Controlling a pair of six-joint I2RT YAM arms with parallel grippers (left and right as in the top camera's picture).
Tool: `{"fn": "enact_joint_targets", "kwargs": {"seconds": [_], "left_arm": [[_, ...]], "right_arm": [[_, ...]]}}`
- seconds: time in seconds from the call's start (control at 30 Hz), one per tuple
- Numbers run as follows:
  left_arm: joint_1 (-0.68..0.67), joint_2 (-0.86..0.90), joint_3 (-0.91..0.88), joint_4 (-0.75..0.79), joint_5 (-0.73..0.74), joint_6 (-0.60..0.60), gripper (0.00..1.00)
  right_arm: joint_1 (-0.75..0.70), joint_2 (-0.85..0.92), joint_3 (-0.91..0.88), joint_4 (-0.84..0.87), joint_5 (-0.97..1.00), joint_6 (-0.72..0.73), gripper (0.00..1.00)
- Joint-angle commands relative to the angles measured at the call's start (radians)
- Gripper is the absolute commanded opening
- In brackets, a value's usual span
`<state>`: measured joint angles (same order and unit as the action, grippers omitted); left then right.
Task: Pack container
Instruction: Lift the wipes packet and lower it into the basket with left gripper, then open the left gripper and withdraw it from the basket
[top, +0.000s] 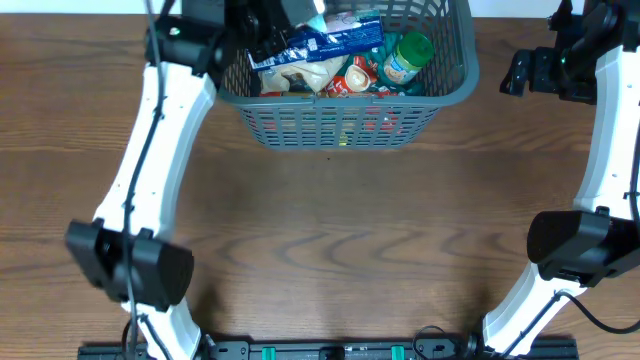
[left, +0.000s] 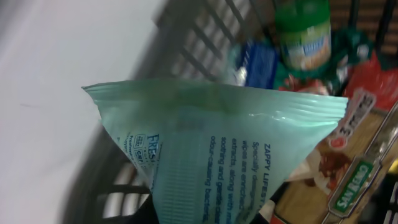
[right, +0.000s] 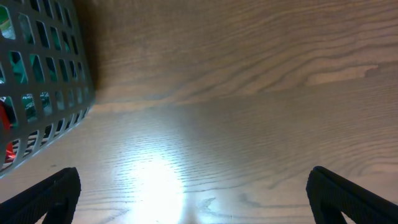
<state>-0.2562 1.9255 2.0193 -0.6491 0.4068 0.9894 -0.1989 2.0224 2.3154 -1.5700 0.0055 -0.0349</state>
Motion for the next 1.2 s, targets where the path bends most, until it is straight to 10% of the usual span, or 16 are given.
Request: {"fn": "enact_joint_targets", "kwargs": {"seconds": [0.0, 0.57, 0.77, 0.83, 0.87, 1.17], "left_arm": [[-0.001, 0.068, 0.007, -0.011, -0.007, 0.029, 0.06], [0.0, 0.192, -0.009, -0.114, -0.065, 0.026, 0.07], [0.0, 0.192, -0.009, -0.144, -0.065, 0.026, 0.41], [0.0, 0.192, -0.009, -0.154, -0.065, 0.027, 0.69], [0.0, 0.192, -0.009, -0.157, -0.065, 0.026, 0.99], [-0.001, 0.161, -0.009, -0.154, -0.069, 0.026, 0.99]], "right_arm": [[-0.003, 0.008, -0.003, -0.001, -0.01, -0.015, 0.99], [-0.003, 0.008, -0.002, 0.006, -0.01, -0.015, 0.99], [-0.003, 0.008, -0.002, 0.009, -0.01, -0.015, 0.99], [-0.003, 0.008, -0.002, 0.01, -0.01, -0.015, 0.99], [-0.003, 0.008, -0.002, 0.009, -0.01, -0.015, 0.99], [-0.003, 0.008, -0.002, 0.031, -0.01, -0.015, 0.99]]}}
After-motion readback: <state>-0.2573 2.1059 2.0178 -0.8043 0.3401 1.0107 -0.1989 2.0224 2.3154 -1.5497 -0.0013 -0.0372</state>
